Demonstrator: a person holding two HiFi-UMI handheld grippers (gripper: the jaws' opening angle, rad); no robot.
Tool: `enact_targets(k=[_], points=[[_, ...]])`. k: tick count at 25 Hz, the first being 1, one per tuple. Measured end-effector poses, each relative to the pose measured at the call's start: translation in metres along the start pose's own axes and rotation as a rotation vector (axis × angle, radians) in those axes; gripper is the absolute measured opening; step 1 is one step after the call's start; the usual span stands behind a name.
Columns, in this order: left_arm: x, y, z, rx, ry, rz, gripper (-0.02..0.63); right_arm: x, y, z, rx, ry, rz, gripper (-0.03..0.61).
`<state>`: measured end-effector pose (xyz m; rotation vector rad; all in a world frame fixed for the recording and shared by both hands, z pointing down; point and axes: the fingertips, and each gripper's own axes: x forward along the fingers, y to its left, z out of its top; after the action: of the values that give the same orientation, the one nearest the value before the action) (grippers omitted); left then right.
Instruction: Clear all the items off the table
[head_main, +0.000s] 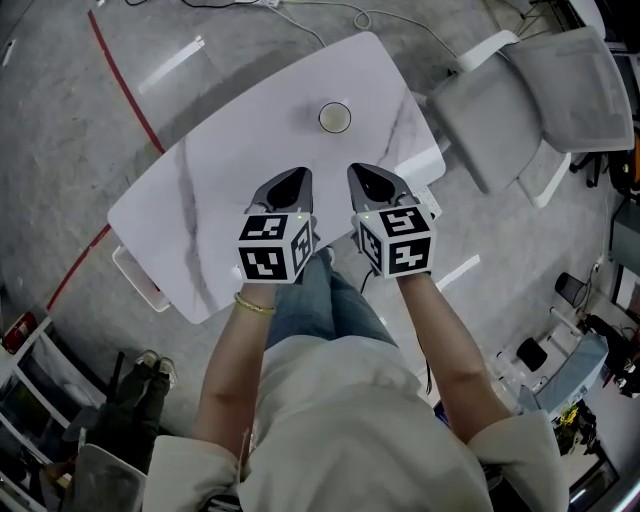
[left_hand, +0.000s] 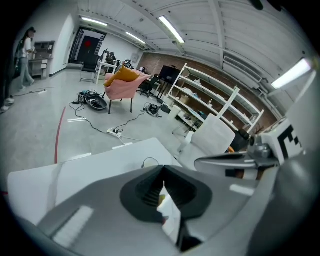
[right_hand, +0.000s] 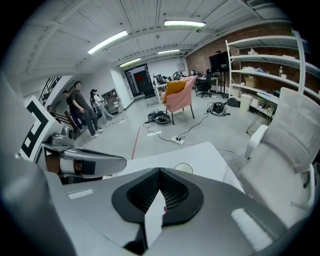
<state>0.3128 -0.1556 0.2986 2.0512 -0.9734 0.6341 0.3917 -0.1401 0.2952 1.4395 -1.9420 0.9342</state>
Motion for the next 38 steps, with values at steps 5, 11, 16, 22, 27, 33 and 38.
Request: enact_targets(k=[5, 11, 16, 22, 27, 33, 38], points=[[0.016, 0.010, 0.007, 0.010, 0.021, -0.012, 0.009, 0.021, -0.010, 0.004, 0.020, 0.011, -0.025, -0.002], [0.032, 0.022, -0.003, 0.003, 0.039, -0.007, 0.009, 0.045, -0.020, -0.008, 0.036, 0.015, -0.050, -0.002], [0.045, 0.028, -0.016, 0.001, 0.053, -0.003, 0.009, 0.072, -0.028, -0.023, 0.020, 0.034, -0.043, 0.000], [0.071, 0.034, -0.038, -0.038, 0.063, 0.021, 0.009, 0.106, -0.049, -0.043, 0.009, 0.057, -0.021, 0.124], [0.092, 0.039, -0.057, -0.066, 0.070, 0.045, 0.009, 0.134, -0.069, -0.059, 0.008, 0.062, -0.032, 0.203], [0.116, 0.050, -0.077, -0.103, 0.058, 0.083, 0.009, 0.166, -0.077, -0.082, -0.026, 0.078, 0.006, 0.272], [0.137, 0.061, -0.101, -0.125, 0.063, 0.128, 0.009, 0.192, -0.082, -0.092, -0.078, 0.052, 0.033, 0.315]])
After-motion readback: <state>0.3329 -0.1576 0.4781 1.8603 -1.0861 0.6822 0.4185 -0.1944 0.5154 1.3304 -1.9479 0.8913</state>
